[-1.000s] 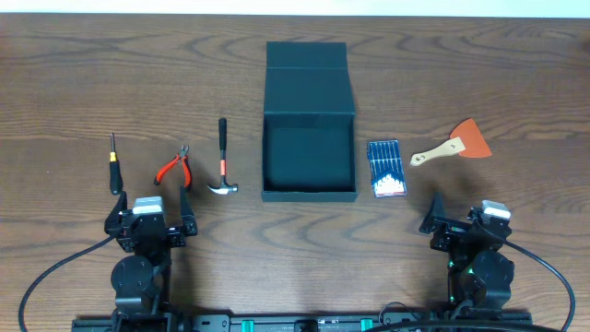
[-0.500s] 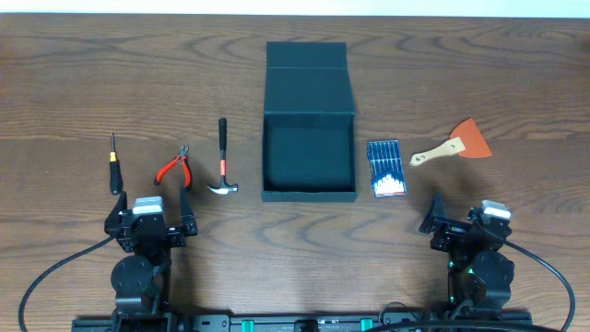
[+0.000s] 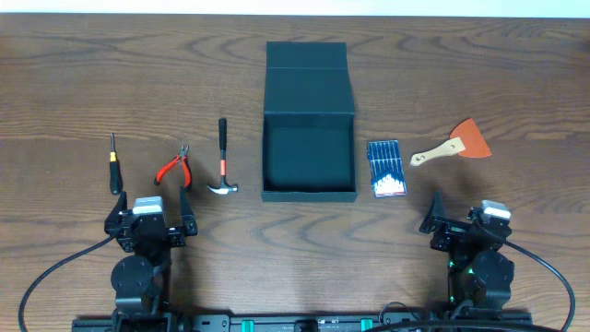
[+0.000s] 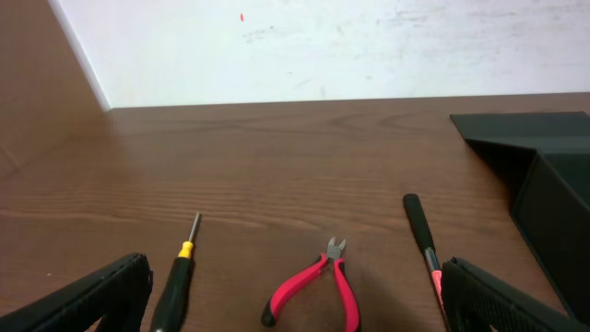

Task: Pack container

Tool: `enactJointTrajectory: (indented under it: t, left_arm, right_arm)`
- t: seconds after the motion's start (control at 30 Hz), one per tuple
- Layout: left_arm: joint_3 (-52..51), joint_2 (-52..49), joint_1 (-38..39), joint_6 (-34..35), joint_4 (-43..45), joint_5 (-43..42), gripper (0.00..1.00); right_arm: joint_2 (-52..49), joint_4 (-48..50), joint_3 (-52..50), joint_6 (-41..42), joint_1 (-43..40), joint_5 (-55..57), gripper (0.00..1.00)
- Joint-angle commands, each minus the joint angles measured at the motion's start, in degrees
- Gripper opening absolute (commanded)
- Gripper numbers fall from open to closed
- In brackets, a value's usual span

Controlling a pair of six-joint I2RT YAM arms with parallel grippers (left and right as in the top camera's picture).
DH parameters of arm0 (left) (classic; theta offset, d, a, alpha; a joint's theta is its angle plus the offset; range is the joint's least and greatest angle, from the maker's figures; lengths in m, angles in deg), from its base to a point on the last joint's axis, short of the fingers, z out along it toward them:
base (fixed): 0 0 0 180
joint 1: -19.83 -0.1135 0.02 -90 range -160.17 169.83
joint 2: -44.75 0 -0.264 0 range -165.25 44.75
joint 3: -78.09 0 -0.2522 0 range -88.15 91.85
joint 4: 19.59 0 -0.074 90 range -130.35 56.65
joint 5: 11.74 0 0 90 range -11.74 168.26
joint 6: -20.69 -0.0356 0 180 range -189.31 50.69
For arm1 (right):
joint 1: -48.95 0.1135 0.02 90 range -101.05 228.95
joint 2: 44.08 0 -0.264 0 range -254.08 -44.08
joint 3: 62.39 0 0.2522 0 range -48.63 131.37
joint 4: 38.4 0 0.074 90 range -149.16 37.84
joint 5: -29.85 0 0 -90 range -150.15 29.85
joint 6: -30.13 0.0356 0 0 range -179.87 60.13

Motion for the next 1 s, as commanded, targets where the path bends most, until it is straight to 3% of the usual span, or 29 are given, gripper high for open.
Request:
enactJointTrajectory:
  t: [0.0, 0.17, 0.27, 0.37, 0.53, 0.73, 0.97]
  left_arm:
    - [-1.25, 0.42, -0.35, -0.33, -1.09, -0.26, 0.98]
    - [-1.2, 0.31, -0.28, 8.63, -1.27, -11.96, 0.98]
    - [-1.07, 0.31, -0.31, 9.44, -0.85, -18.56, 0.98]
    - [1.2, -0.02, -0.31, 11.82, -1.95, -20.92, 0.98]
    - [10.08, -5.29, -0.44, 11.96, -2.69, -20.44, 0.98]
    - [28.96, -24.94, -0.72, 10.12, -12.13, -19.17, 0.98]
    - [50.14, -51.17, -4.02, 5.88, -20.5, -19.19, 0.98]
  right_arm:
    - [0.37, 0.02, -0.63, -0.81, 0.61, 0.15, 0.99]
    - [0.37, 0.0, -0.63, 8.81, 0.61, -8.66, 0.99]
    - [0.31, 0.48, -0.63, 17.35, 0.61, -14.56, 0.99]
    - [-0.15, 2.05, -0.37, 17.44, 0.61, -19.58, 0.99]
    - [-6.97, 6.03, 5.25, 16.98, 0.42, -15.04, 0.99]
    - [-31.1, 2.34, 23.43, 9.14, -1.01, -13.75, 0.99]
    - [-62.05, -13.33, 53.99, 1.05, -2.34, -13.81, 0.99]
